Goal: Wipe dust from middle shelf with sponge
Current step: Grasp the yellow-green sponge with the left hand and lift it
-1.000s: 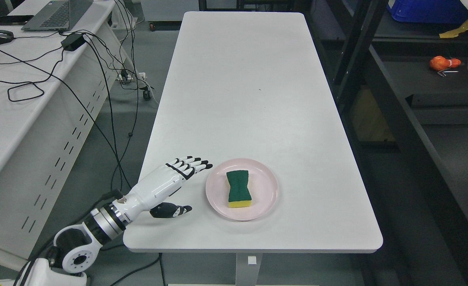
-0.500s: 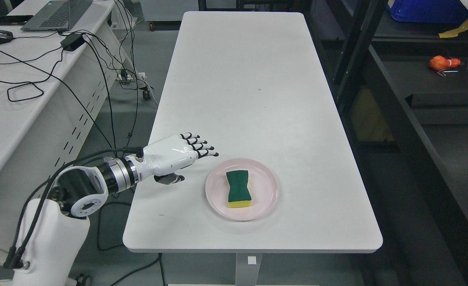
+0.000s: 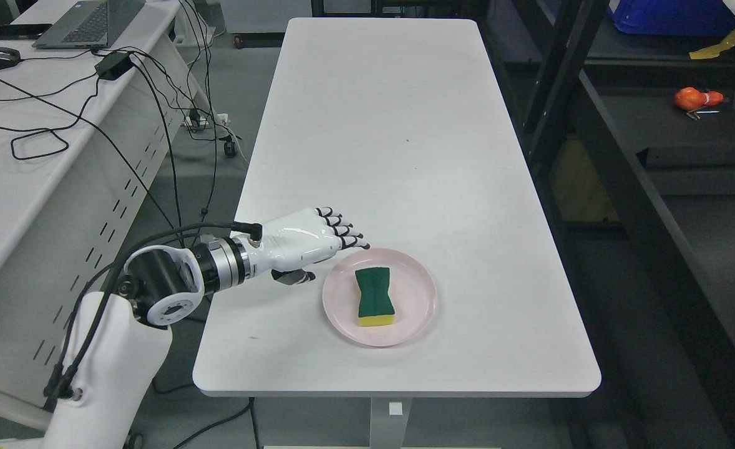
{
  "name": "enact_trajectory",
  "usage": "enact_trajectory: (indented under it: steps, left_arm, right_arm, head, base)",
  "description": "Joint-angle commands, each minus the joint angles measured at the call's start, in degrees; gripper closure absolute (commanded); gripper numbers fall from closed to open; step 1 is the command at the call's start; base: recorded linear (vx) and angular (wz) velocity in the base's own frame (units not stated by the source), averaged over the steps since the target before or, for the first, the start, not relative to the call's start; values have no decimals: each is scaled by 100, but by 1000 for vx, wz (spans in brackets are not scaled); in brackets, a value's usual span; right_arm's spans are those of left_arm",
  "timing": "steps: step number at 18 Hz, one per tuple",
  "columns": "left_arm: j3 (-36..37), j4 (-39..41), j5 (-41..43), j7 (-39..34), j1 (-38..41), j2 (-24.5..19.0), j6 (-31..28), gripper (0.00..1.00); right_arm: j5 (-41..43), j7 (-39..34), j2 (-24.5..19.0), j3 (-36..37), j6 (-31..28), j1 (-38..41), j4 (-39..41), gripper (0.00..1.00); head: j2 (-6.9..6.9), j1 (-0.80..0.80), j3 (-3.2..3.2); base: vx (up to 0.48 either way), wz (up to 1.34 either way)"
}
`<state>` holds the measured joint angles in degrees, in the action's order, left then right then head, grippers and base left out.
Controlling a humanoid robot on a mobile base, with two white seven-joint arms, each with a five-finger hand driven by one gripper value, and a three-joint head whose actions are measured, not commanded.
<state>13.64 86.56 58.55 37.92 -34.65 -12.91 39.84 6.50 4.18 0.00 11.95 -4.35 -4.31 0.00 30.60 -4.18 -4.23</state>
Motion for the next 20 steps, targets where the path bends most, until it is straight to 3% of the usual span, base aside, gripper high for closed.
enact_trajectory:
  steps: [1, 13, 20]
  left_arm:
    - [596, -551, 51, -22, 81, 596, -2, 24]
    - [491, -1220, 227, -30, 55, 878, -90, 28]
    - [193, -1264, 183, -30, 37, 904, -73, 47]
  right_arm:
    - [0, 4, 100, 0, -5, 0, 100, 0]
    - [0, 4, 100, 0, -5, 0, 100, 0]
    - [0, 4, 100, 0, -5, 9, 100, 0]
  head:
    - [0, 0, 0]
    - [0, 0, 0]
    - [0, 0, 0]
  base:
    - [0, 0]
    - [0, 0]
    - [0, 0]
